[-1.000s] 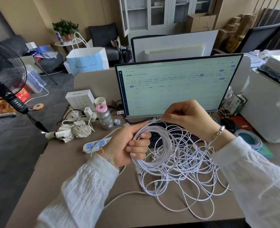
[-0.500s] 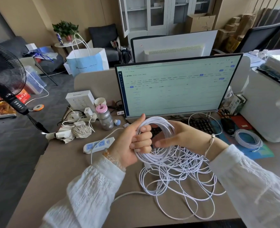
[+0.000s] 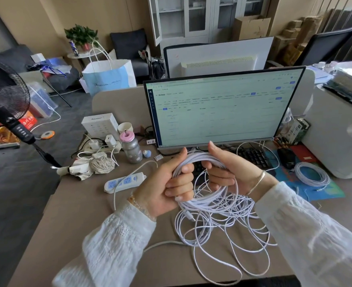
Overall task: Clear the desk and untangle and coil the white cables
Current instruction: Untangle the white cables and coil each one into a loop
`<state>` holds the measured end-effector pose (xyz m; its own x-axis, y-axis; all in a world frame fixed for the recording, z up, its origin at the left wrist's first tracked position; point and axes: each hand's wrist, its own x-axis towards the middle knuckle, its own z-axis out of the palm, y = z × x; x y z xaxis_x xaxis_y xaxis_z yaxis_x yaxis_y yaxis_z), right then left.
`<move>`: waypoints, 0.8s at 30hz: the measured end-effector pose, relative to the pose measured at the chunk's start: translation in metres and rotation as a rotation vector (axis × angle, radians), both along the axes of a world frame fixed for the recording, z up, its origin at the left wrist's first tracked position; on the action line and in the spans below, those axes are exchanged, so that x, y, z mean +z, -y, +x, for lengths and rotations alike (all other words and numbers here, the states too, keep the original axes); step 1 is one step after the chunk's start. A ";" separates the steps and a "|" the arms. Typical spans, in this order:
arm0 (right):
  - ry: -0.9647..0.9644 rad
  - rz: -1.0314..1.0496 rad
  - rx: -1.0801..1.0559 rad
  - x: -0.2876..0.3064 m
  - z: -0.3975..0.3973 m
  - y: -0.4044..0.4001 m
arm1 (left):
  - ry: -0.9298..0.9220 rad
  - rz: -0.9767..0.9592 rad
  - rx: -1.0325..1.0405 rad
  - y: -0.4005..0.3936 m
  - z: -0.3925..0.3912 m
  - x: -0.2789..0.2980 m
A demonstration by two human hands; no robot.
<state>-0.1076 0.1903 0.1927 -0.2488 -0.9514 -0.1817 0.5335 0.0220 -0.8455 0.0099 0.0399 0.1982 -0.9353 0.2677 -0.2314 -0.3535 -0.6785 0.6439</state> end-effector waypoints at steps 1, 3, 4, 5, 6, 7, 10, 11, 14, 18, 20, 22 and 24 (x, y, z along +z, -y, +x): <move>-0.017 0.031 -0.039 0.002 0.002 0.001 | -0.011 0.022 -0.002 0.001 0.000 -0.001; -0.081 0.129 -0.149 0.008 0.006 0.004 | -0.023 0.041 -0.002 -0.001 0.000 -0.002; -0.120 0.185 -0.227 0.010 0.010 0.006 | -0.020 0.038 0.011 -0.004 0.001 -0.003; -0.152 0.240 -0.322 0.012 0.014 0.008 | -0.009 0.024 0.044 -0.009 0.001 -0.003; -0.169 0.288 -0.427 0.011 0.017 0.011 | 0.008 -0.005 0.087 -0.014 0.001 -0.003; -0.175 0.322 -0.523 0.010 0.019 0.013 | 0.021 -0.034 0.127 -0.019 0.001 -0.003; -0.165 0.359 -0.616 0.007 0.019 0.014 | 0.034 -0.065 0.159 -0.028 0.001 -0.002; -0.161 0.367 -0.567 0.007 0.018 0.013 | 0.051 -0.047 0.137 -0.027 0.002 -0.003; -0.215 0.373 -0.356 0.007 0.013 0.008 | 0.033 0.134 -0.067 -0.018 0.005 -0.010; -0.305 0.298 -0.083 0.009 0.016 0.002 | -0.118 0.053 -0.269 -0.016 0.005 -0.018; -0.407 0.338 -0.071 0.014 0.021 0.002 | -0.100 0.015 -0.316 -0.019 0.005 -0.020; -0.488 0.399 -0.175 0.017 0.023 0.004 | -0.058 0.074 -0.272 -0.021 0.006 -0.018; -0.530 0.418 -0.280 0.018 0.021 0.007 | -0.005 0.096 -0.174 -0.022 0.005 -0.017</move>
<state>-0.0861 0.1837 0.2103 -0.6282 -0.7163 -0.3037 0.0880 0.3225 -0.9425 0.0151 0.0617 0.1816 -0.8738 0.4464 -0.1928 -0.4683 -0.6656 0.5811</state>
